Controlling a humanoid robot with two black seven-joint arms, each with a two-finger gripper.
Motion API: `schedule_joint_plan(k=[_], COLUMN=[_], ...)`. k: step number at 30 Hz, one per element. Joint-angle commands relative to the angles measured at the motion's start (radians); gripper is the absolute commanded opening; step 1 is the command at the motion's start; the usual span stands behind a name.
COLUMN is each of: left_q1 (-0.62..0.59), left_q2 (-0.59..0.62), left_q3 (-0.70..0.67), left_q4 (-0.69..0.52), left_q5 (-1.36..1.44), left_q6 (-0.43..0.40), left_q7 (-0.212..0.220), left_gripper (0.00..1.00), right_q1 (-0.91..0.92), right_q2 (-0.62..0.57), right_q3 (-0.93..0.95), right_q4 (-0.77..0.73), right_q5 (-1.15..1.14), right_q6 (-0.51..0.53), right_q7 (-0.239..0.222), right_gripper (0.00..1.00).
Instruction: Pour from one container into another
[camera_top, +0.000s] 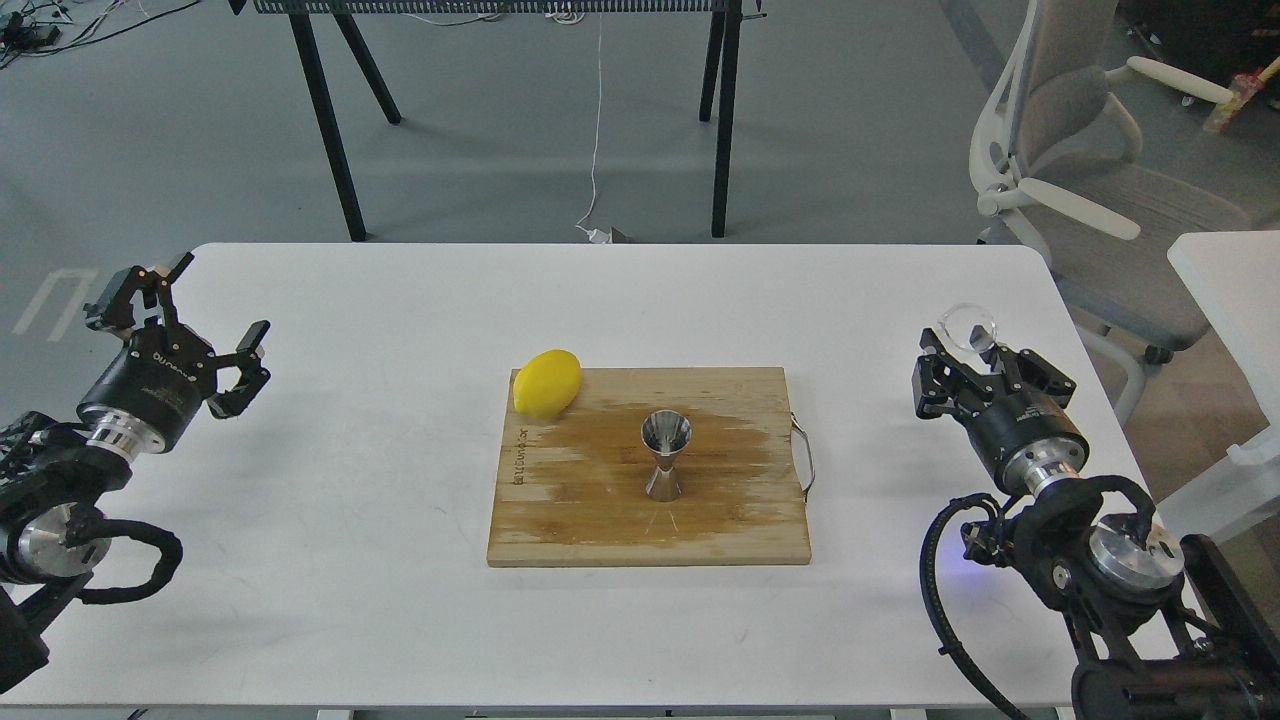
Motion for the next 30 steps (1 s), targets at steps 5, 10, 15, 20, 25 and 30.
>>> schedule_joint_plan(k=[5,10,15,20,25,30], left_q1=[-0.001,-0.001,0.000,0.000,0.000,0.000], left_q2=[-0.026,-0.024,-0.024,-0.027,-0.027,-0.027], left_q3=[0.001,0.001,0.001,0.001,0.001,0.001], left_q4=[-0.002,0.000,0.000,0.000,0.000,0.000], left_q5=[0.000,0.001,0.001,0.003,0.003,0.005], left_q6=[0.000,0.000,0.000,0.000,0.000,0.000], left_q7=[0.000,0.000,0.000,0.000,0.000,0.000], left_gripper=[1.00,1.00,1.00,1.00,1.00,1.00], right_q1=[-0.074,-0.074,-0.068,-0.063,-0.063,-0.063], right_q2=[-0.005,-0.002,-0.002,-0.002,-0.003,-0.003], right_q3=[0.007,0.007,0.007,0.001,-0.003,-0.008], right_q4=[-0.041,-0.094,-0.122,-0.134,-0.134,-0.136], right_q5=[0.010,0.011,0.011,0.010,0.008,0.007], right_q6=[-0.031,-0.029,-0.029,-0.028,-0.028,-0.028], right_q7=[0.005,0.005,0.005,0.008,0.008,0.008], right_gripper=[0.29,0.30,0.30,0.35,0.43,0.49])
